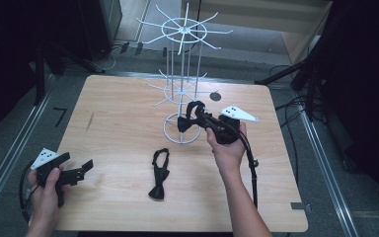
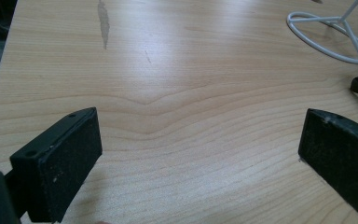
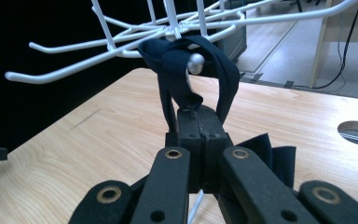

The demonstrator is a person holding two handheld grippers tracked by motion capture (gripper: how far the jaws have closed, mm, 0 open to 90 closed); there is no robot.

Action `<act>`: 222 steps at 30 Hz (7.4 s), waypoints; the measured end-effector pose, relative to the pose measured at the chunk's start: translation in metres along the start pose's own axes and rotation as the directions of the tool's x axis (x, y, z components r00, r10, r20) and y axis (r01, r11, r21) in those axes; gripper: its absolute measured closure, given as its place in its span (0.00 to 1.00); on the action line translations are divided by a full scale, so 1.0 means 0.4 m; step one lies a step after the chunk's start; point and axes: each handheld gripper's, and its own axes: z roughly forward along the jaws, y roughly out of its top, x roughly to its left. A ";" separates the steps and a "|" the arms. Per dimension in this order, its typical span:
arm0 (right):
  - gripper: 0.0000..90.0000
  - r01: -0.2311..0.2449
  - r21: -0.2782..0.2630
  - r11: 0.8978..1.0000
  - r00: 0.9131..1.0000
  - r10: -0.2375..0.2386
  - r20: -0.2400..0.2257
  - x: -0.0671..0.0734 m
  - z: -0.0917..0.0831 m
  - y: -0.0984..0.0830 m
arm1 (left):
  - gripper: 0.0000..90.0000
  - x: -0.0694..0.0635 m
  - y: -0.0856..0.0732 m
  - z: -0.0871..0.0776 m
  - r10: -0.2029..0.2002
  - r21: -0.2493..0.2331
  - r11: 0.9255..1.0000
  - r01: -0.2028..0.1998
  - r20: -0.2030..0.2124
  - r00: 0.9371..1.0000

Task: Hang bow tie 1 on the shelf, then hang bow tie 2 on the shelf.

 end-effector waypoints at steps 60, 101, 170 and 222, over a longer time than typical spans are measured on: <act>0.46 0.043 -0.010 0.999 0.997 -0.044 -0.058 0.061 -0.100 -0.163 | 0.00 -0.002 0.000 0.000 0.005 0.002 1.000 -0.005 0.000 1.000; 0.48 0.033 0.165 0.986 0.995 -0.018 -0.095 0.159 0.030 -0.266 | 0.00 -0.003 0.000 0.001 0.004 0.003 1.000 -0.004 0.003 1.000; 1.00 0.057 0.279 0.959 0.997 -0.068 0.031 0.171 0.097 -0.293 | 0.00 -0.003 0.000 0.002 0.008 0.004 1.000 -0.008 0.008 1.000; 1.00 0.144 0.109 0.984 0.989 -0.147 0.023 0.206 0.009 -0.167 | 0.00 -0.002 0.001 0.002 0.009 0.008 1.000 -0.009 0.009 1.000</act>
